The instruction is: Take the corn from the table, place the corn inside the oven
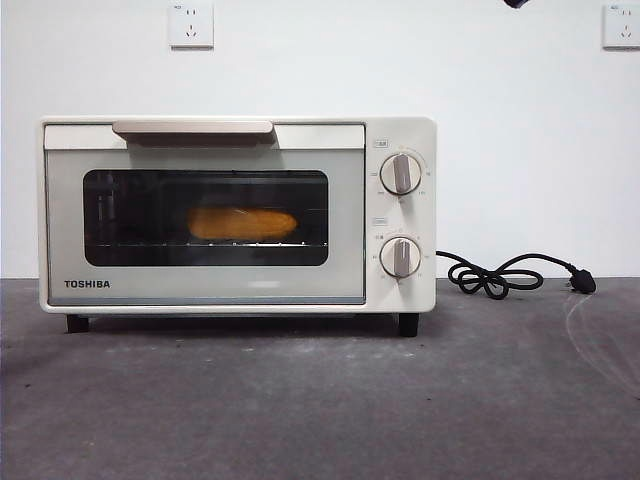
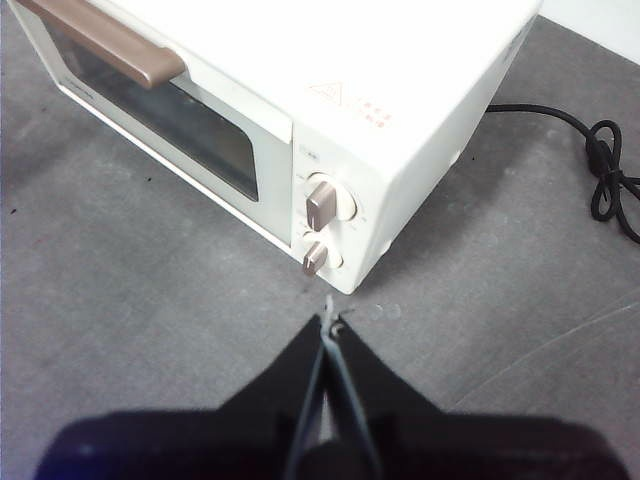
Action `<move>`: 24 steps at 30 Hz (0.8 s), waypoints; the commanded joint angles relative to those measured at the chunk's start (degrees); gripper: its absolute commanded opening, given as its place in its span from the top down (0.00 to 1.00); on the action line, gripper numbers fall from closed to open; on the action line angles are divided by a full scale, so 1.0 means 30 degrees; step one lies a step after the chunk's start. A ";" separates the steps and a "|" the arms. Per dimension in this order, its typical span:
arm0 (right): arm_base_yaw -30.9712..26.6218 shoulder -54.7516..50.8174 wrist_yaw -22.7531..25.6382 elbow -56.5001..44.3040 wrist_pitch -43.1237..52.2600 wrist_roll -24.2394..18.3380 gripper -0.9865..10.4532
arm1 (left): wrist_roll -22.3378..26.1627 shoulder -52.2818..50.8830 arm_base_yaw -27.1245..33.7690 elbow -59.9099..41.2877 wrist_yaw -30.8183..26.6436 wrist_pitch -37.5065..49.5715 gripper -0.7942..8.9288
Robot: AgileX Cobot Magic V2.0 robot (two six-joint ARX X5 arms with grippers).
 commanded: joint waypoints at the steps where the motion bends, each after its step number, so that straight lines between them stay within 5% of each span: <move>1: 0.0000 0.0058 0.0015 0.0058 0.0044 -0.0051 0.93 | 0.0328 -0.1224 0.0306 -0.1545 -0.0051 0.0109 0.92; 7: 0.0000 0.0058 0.0015 0.0058 0.0051 -0.0051 0.93 | 0.0073 -0.2863 0.0495 -0.2543 -0.0255 -0.3198 0.92; 24: 0.0000 0.0058 0.0015 0.0058 0.0036 -0.0051 0.93 | 0.0058 -0.2229 0.0481 -0.2535 -0.1064 -0.3060 0.92</move>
